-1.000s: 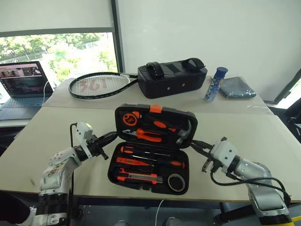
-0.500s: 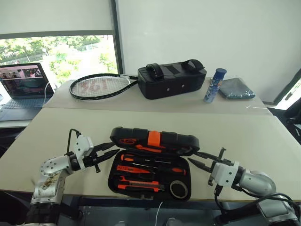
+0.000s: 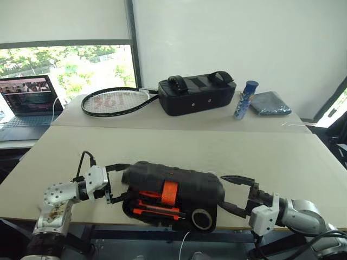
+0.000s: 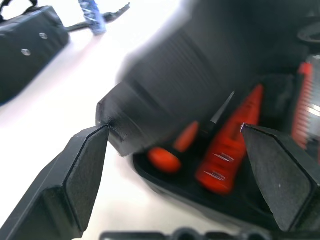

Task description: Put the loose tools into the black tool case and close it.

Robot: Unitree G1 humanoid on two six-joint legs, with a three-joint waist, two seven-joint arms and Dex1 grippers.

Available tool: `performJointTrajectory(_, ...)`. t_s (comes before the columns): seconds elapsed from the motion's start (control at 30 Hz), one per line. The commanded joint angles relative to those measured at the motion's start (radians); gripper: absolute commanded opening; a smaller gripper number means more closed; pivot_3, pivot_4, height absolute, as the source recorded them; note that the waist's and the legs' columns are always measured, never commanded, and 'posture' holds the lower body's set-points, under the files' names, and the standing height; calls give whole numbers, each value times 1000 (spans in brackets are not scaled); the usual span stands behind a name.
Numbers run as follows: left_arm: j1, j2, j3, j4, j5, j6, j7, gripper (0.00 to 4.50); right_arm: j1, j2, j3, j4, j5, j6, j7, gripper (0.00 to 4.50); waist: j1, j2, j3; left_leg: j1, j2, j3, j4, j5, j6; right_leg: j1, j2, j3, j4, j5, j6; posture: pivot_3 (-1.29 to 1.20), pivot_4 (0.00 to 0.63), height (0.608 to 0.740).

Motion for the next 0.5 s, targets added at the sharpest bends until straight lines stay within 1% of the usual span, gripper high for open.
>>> performJointTrajectory(0.03, 21, 19, 33, -21, -42, 87, 54, 4500, 45, -38, -2, 15, 13, -29, -17, 4465, 2, 0, 0, 0, 0, 0, 0, 0, 0, 0, 0, 0, 0, 0, 0, 0, 150, 740)
performJointTrajectory(0.13, 50, 72, 49, 6, -46, 135, 40, 4500, 90, -74, -8, 33, 72, 17, -6, 4465, -1, 0, 0, 1, 1, 0, 0, 0, 0, 1, 0, 0, 0, 0, 1, 0, 150, 740)
performJointTrajectory(0.2, 53, 109, 73, 35, -70, 218, 57, 4500, 112, -103, -16, 44, 100, 31, 2, 4465, -7, 0, -1, 2, 1, 0, 0, 0, 0, 1, 0, 0, 1, -1, -1, 0, 150, 740)
performJointTrajectory(0.27, 43, 135, 93, 50, -101, 317, 80, 4500, 131, -122, -16, 32, 154, 61, 20, 4465, -23, 0, -1, 5, 2, 2, -1, 0, 0, 1, 0, 0, 3, -3, -6, 0, 150, 740)
performJointTrajectory(0.3, 41, 147, 95, 55, -110, 347, 77, 4500, 135, -130, -19, 26, 153, 54, 18, 4465, -29, 0, 0, 6, 2, 2, -1, 0, 1, 2, 1, 0, 5, -3, -7, 0, 150, 740)
performJointTrajectory(0.33, 35, 159, 100, 58, -120, 390, 78, 4500, 143, -137, -17, 11, 182, 75, 28, 3955, -31, 0, 0, 7, 2, 2, -1, 1, 1, 1, 1, 1, 7, -3, -7, 0, 150, 740)
performJointTrajectory(0.37, 32, 166, 104, 59, -126, 419, 78, 4500, 148, -142, -16, 0, 199, 88, 34, 3786, -32, -1, 0, 9, 1, 2, -1, 1, 1, 1, 1, 2, 8, -3, -7, 0, 150, 740)
performJointTrajectory(0.4, 26, 175, 107, 60, -137, 459, 71, 4500, 158, -151, -8, -18, 223, 108, 50, 3426, -31, -1, 0, 9, 1, 2, -1, 1, 1, 2, 1, 2, 9, -3, -8, 0, 150, 740)
performJointTrajectory(0.43, 20, 180, 113, 53, -159, 514, 69, 4500, 166, -156, 0, -34, 242, 120, 63, 3174, -30, -1, 0, 10, 1, 2, -1, 1, 1, 2, 1, 2, 10, -3, -8, 0, 150, 740)
performJointTrajectory(0.47, 19, 184, 114, 45, -173, 549, 61, 4500, 171, -157, 2, -47, 244, 126, 68, 2777, -29, -1, 0, 10, 1, 2, -1, 1, 1, 1, 1, 2, 10, -3, -8, 0, 150, 740)
performJointTrajectory(0.5, 19, 190, 110, 38, -175, 564, 48, 4500, 176, -158, 8, -59, 255, 143, 78, 2479, -28, -1, 0, 10, 1, 2, -1, 1, 1, 1, 1, 2, 10, -3, -8, 0, 150, 740)
